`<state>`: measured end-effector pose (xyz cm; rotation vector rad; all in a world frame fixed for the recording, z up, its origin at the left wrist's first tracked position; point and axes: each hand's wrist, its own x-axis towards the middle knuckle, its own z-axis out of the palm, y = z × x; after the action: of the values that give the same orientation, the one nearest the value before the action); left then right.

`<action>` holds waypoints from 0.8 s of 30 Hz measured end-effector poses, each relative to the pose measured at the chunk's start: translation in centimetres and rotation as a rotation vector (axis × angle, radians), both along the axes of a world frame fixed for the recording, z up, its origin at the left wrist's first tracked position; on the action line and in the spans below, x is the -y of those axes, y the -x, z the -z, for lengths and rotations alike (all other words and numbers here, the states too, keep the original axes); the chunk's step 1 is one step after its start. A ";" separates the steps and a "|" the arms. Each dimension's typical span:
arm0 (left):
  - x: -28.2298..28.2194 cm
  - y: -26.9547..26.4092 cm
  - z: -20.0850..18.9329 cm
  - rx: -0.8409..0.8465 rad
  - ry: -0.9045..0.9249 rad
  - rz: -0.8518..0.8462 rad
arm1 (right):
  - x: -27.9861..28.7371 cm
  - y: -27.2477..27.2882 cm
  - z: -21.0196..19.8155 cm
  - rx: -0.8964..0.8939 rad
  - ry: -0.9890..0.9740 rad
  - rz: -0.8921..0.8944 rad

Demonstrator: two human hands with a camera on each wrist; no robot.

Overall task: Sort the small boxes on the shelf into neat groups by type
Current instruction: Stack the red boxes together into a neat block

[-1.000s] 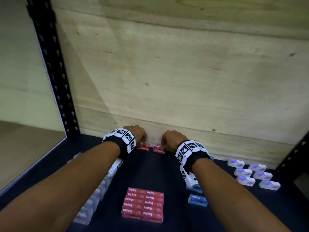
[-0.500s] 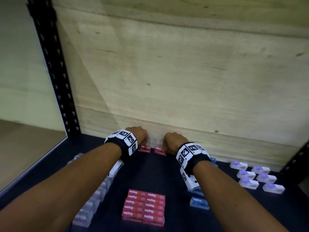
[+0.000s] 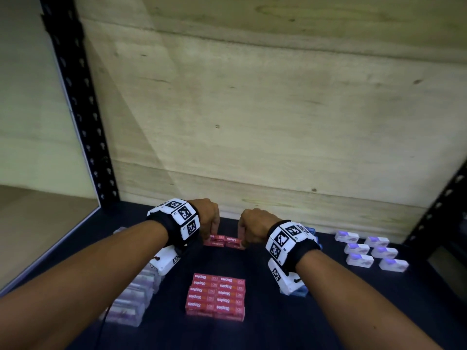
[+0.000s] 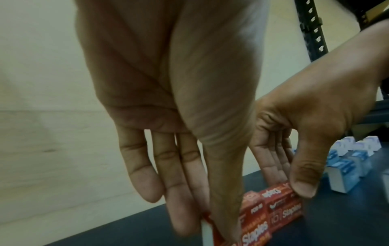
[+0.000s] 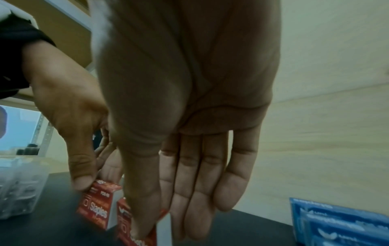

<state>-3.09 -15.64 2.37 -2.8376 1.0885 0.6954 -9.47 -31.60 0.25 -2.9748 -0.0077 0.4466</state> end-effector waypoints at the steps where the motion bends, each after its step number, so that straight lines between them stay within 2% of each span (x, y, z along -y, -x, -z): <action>1: -0.1 0.4 -0.1 -0.008 -0.007 0.012 | 0.0 0.4 0.0 -0.011 -0.010 -0.002; 24: -2.6 4.6 0.2 -0.185 -0.056 0.017 | -0.6 5.4 -0.5 -0.243 -0.145 -0.082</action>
<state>-7.71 -13.06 2.15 -2.7583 1.0952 0.9867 -14.92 -31.03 0.77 -2.7667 -0.1320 0.7795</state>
